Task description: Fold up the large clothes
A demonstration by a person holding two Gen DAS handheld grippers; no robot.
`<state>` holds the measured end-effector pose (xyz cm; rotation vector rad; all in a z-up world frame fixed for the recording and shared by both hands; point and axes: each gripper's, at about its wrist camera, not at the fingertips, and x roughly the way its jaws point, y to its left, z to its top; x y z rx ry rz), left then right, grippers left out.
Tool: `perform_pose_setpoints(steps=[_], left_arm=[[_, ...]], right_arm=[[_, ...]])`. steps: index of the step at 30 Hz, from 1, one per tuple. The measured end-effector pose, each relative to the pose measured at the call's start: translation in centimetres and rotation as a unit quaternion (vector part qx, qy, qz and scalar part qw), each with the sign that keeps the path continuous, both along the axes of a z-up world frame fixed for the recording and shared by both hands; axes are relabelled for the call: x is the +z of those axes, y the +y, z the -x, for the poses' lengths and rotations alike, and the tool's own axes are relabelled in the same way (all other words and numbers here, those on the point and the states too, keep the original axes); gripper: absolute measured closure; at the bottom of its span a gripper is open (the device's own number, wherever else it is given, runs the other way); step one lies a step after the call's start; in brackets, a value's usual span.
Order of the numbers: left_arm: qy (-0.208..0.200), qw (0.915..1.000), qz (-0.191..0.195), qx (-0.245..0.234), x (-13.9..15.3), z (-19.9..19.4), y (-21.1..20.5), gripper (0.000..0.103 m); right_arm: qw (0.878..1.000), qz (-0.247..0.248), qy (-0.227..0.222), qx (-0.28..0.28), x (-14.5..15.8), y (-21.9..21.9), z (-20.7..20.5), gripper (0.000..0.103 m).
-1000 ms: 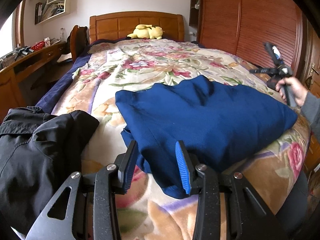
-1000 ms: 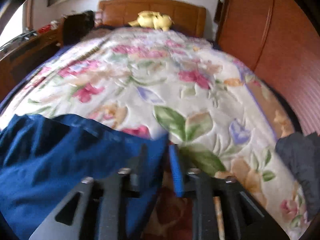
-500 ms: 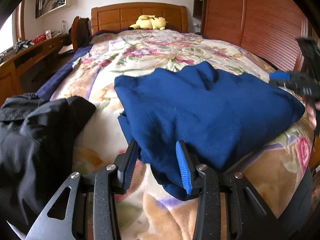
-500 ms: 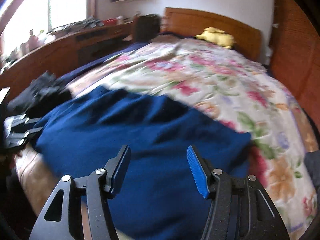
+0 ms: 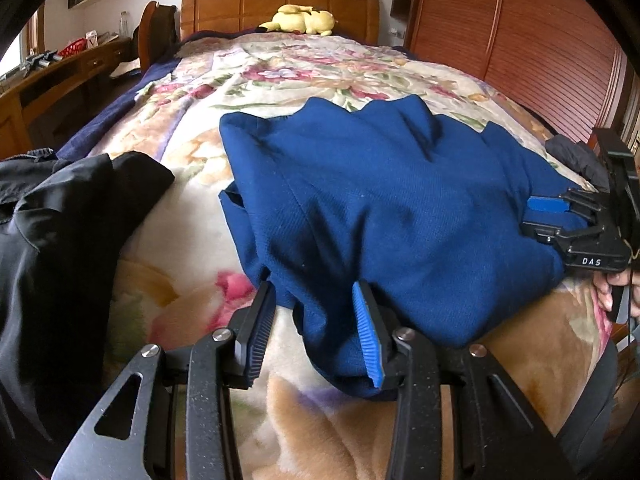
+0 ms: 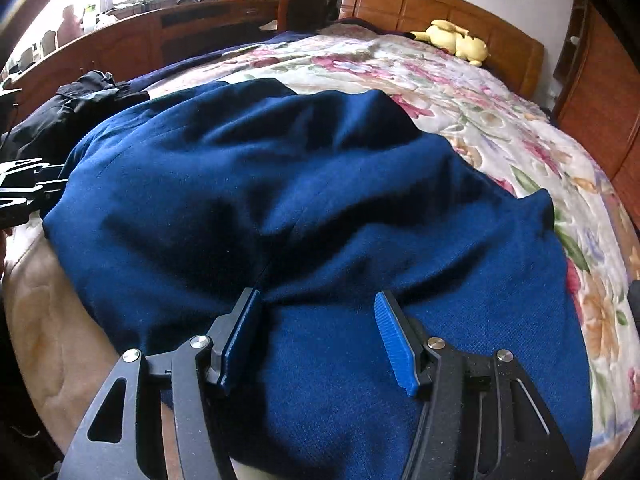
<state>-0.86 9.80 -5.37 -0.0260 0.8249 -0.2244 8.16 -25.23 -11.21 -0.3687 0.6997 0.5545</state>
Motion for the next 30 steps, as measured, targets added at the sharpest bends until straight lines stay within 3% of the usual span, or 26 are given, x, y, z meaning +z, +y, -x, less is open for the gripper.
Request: perform_pose_setpoints(steps=[3,4,7,9,17,21,26,30], left_arm=[[0.000,0.9999,0.016,-0.004,0.0,-0.3,0.2,0.064],[-0.002,0.9996,0.026,-0.012,0.0,-0.2,0.3,0.074],[-0.013,0.9990,0.036,-0.025,0.4,0.2,0.0,0.091],[-0.028,0.9988,0.029,-0.028,1.2,0.6,-0.5,0.095],[-0.094,0.9948,0.022,-0.033,6.5,1.5,-1.8,0.099],[-0.107,0.9935,0.006,-0.037,7.7,1.3,-2.7,0.099],[-0.111,0.9932,0.012,-0.035,7.9,1.4,-2.8,0.099],[-0.129,0.9903,0.000,-0.051,9.3,1.4,-4.5,0.099]], right_arm=[[1.000,-0.014,0.000,0.002,-0.1,-0.2,0.2,0.042],[1.000,-0.018,-0.003,0.003,0.0,-0.3,0.5,0.042],[1.000,-0.024,-0.010,0.002,0.3,0.0,1.5,0.042],[1.000,-0.028,-0.011,0.002,0.6,0.3,2.0,0.042],[0.996,-0.080,-0.028,-0.009,3.3,-1.3,2.7,0.042],[0.993,-0.114,-0.021,0.011,4.7,0.6,2.7,0.042],[0.998,-0.048,0.015,0.038,1.7,4.6,2.5,0.042],[0.997,-0.071,0.024,0.032,1.3,3.2,2.8,0.042]])
